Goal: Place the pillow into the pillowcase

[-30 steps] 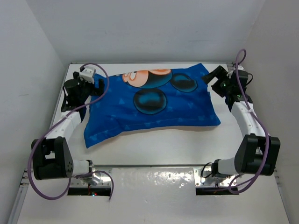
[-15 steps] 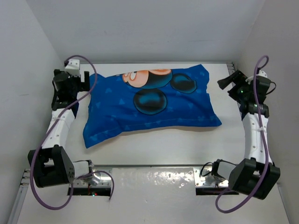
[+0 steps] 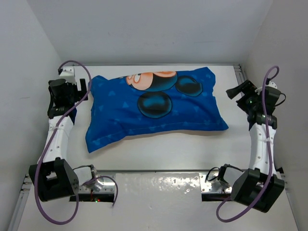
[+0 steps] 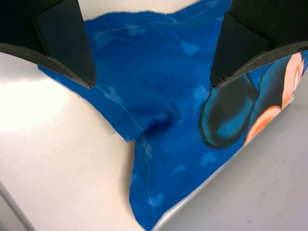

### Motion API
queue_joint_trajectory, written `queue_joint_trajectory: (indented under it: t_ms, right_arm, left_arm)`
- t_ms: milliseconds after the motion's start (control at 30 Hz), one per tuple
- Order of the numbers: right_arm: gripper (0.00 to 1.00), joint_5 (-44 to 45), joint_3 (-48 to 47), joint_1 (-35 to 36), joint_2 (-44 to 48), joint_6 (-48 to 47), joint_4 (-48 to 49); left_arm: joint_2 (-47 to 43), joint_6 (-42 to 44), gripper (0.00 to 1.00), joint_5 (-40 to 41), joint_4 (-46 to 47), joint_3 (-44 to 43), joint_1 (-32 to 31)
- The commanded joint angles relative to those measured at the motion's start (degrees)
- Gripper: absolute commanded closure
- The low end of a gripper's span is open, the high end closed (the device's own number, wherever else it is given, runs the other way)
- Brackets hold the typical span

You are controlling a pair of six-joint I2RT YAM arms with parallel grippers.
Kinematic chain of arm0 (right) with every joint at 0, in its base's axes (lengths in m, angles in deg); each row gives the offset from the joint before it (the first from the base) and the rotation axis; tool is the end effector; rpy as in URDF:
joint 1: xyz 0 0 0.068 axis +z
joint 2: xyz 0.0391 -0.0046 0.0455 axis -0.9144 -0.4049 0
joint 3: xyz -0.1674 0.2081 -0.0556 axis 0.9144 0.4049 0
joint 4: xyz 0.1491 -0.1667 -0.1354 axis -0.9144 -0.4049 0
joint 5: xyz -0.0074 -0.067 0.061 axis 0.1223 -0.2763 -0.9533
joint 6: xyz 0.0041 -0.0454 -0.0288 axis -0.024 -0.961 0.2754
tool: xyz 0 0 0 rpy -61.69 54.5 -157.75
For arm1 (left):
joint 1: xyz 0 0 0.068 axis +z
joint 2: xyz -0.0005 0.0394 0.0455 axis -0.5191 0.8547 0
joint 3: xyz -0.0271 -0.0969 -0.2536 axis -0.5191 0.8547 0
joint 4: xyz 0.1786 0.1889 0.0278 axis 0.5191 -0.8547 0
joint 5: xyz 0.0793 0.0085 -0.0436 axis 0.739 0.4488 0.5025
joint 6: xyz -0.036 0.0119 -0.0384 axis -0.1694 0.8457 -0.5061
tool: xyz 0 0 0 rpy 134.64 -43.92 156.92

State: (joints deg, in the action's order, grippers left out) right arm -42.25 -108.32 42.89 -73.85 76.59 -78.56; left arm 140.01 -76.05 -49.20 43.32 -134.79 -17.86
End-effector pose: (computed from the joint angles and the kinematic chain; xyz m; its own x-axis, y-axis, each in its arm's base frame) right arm 0.2281 -0.0859 0.3066 -0.2543 0.7326 -0.6313 0.3438 0.6787 0.6490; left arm 0.2592 0.0650 0.3193 -0.4210 0.1322 -0.8974 -0.2194 0.9451 0.2422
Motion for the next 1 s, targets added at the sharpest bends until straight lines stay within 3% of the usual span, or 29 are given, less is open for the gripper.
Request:
queue_joint_trajectory:
  t_ms: [0, 233, 967]
  right_arm:
    - [0.01, 1.69, 2.10, 0.02, 3.85, 0.40, 6.20]
    - [0.01, 10.15, 6.07, 0.20, 8.08, 1.99, 9.64]
    - [0.01, 17.54, 11.35, 1.16, 11.86, 6.82, 14.30]
  left_arm:
    - [-2.27, -1.44, 0.00, 0.30, 0.29, 0.08, 0.92]
    - [-2.45, -1.26, 0.00, 1.88, 1.44, -0.45, 1.27]
    - [-2.98, -2.31, 0.00, 0.65, 1.87, 0.69, 1.27]
